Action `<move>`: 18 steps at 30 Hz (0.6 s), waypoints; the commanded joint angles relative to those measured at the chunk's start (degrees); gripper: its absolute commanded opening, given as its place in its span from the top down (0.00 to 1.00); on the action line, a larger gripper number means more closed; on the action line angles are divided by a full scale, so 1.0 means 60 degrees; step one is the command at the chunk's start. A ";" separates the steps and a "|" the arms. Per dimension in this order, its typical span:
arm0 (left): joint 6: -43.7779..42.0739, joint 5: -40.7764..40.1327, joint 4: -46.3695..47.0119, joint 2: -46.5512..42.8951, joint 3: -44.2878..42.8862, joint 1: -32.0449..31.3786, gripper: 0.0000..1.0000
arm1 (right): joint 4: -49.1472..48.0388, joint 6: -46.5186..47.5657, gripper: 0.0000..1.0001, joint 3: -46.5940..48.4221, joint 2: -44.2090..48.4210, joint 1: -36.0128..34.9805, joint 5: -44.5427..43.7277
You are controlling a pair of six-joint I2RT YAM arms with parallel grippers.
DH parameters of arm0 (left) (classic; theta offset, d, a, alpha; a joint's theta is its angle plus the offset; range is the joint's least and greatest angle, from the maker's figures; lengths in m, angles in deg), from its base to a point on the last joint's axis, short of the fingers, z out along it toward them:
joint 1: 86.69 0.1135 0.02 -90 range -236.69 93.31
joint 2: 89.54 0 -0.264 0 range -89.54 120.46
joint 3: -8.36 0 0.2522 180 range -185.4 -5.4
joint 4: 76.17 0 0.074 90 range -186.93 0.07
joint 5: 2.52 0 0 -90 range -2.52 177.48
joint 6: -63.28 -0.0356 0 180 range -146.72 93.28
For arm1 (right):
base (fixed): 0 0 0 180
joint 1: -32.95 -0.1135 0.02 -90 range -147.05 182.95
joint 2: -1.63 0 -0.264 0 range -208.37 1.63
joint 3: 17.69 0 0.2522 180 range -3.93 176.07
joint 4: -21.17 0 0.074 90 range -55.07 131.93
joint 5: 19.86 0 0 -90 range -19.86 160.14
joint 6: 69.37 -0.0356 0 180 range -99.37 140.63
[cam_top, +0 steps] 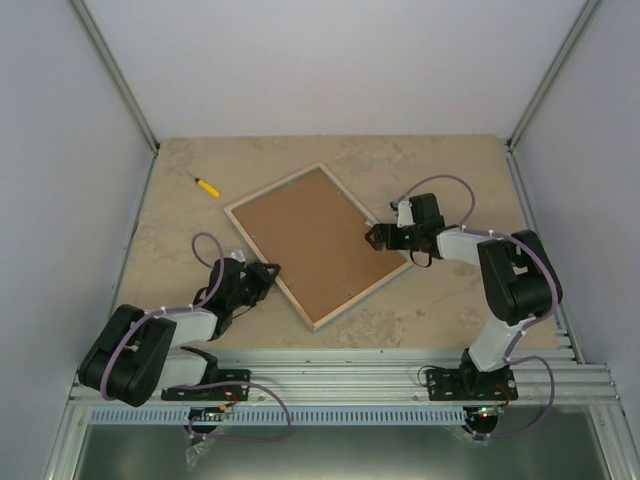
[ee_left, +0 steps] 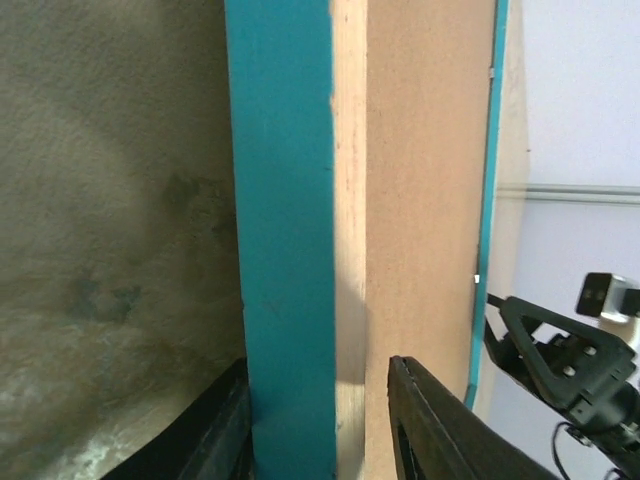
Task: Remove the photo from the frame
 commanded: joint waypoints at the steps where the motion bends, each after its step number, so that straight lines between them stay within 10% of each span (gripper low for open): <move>1: -0.0652 -0.0126 -0.0296 0.0051 -0.0718 0.0039 0.62 | 0.0249 0.0014 0.04 -0.0690 0.0442 -0.0007 0.0574; 18: -0.2856 -0.0876 -0.3699 0.1021 -0.2905 0.0019 0.38 | -0.0752 -0.0568 0.04 -0.2745 0.2165 -0.0357 0.1077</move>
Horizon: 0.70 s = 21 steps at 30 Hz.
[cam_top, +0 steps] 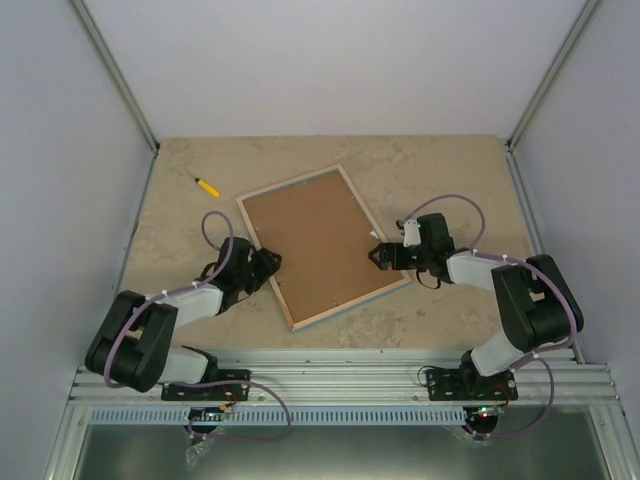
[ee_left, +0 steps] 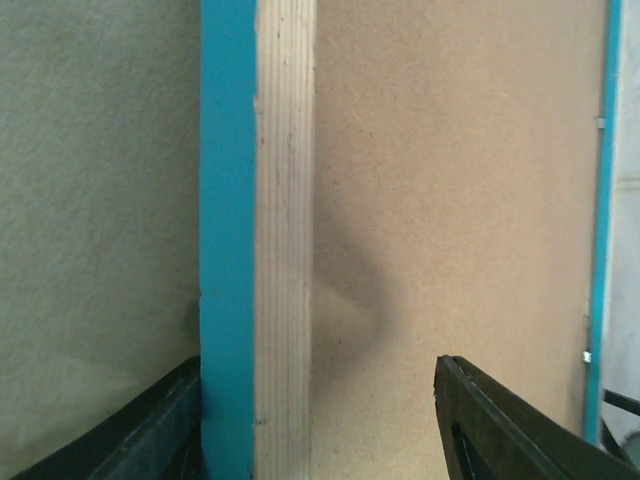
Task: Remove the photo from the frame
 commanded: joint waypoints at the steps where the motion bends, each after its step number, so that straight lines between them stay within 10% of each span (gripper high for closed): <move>1: -0.0858 0.0055 -0.0203 0.0642 -0.0840 0.0014 0.37 | -0.0156 -0.0318 0.04 -0.0620 0.0514 -0.0296 0.0500; 21: -0.2204 -0.1791 -0.2044 0.2429 -0.2781 -0.0894 0.25 | 0.0102 -0.0773 0.04 -0.2210 0.2638 -0.0730 0.0084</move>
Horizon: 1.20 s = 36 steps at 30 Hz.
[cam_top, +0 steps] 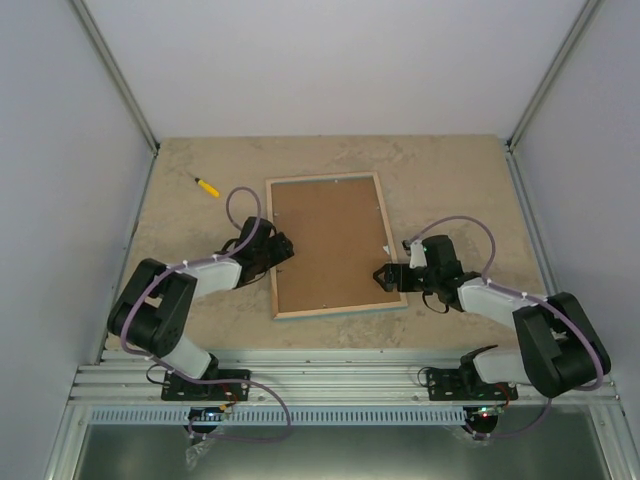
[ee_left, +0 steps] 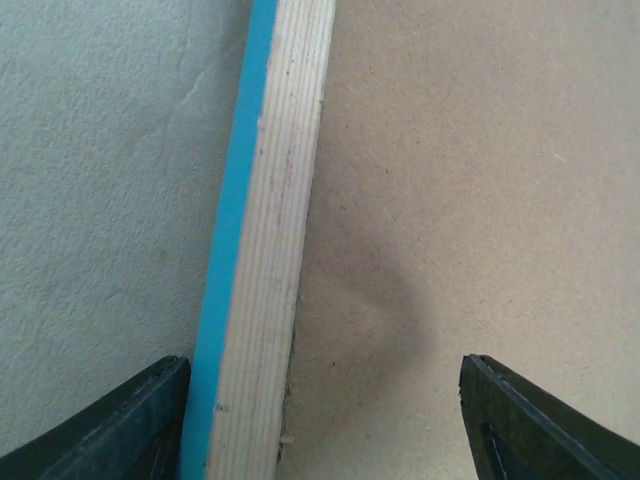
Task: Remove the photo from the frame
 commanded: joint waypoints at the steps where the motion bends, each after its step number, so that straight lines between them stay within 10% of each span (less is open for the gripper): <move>1: -0.0356 -0.0392 -0.0741 0.0346 -0.0310 -0.0177 0.25 | -0.0233 -0.0149 0.04 -0.0193 0.0170 -0.0189 0.0468; 24: -0.0756 -0.2283 -0.2365 -0.1321 -0.0871 0.1078 0.05 | -0.0348 0.0315 0.02 -0.0160 0.1807 -0.0190 -0.2206; 36: -0.1338 -0.3363 -0.3812 0.0592 -0.3935 0.2981 0.03 | -0.2078 0.0308 0.02 -0.1558 0.3200 -0.0239 -0.2173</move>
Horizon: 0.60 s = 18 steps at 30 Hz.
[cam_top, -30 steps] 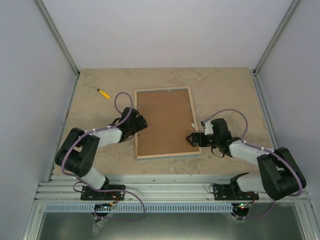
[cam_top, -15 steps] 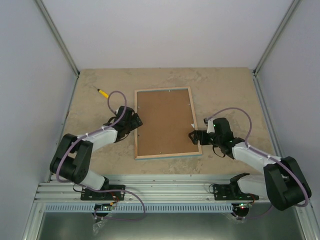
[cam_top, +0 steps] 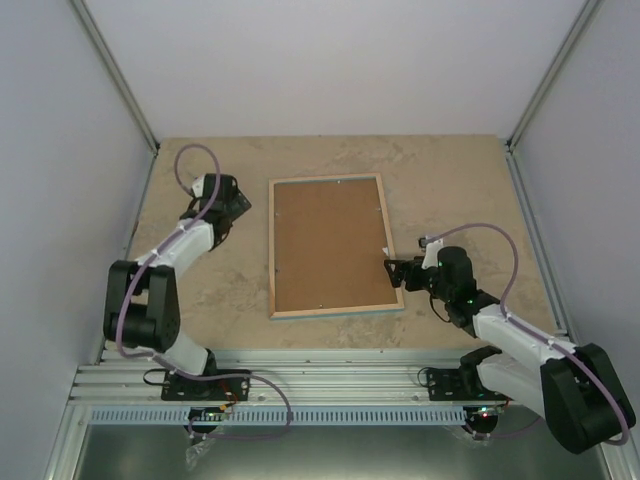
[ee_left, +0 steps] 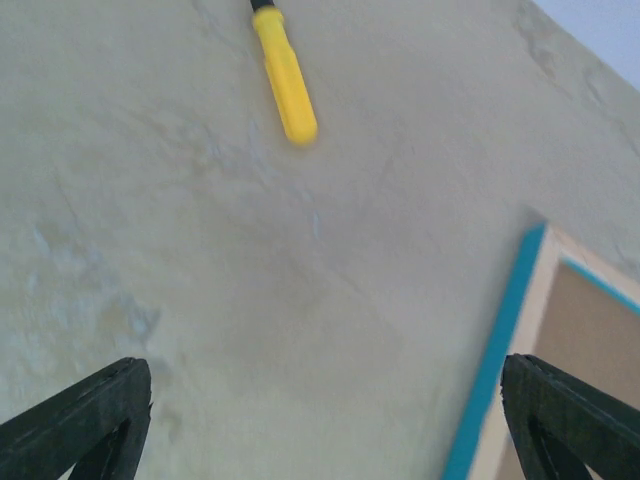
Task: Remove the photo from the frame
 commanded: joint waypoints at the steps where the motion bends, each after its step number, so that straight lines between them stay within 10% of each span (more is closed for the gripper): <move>1: -0.0391 -0.0534 -0.0813 0.1190 -0.1275 0.0673 0.03 | -0.0688 0.0090 0.02 -0.0224 0.0631 -0.0098 -0.0187; 18: -0.1090 0.0457 -0.2276 0.5951 -0.6376 0.2288 0.17 | -0.0269 0.0211 0.04 -0.0103 0.0839 -0.0238 -0.0385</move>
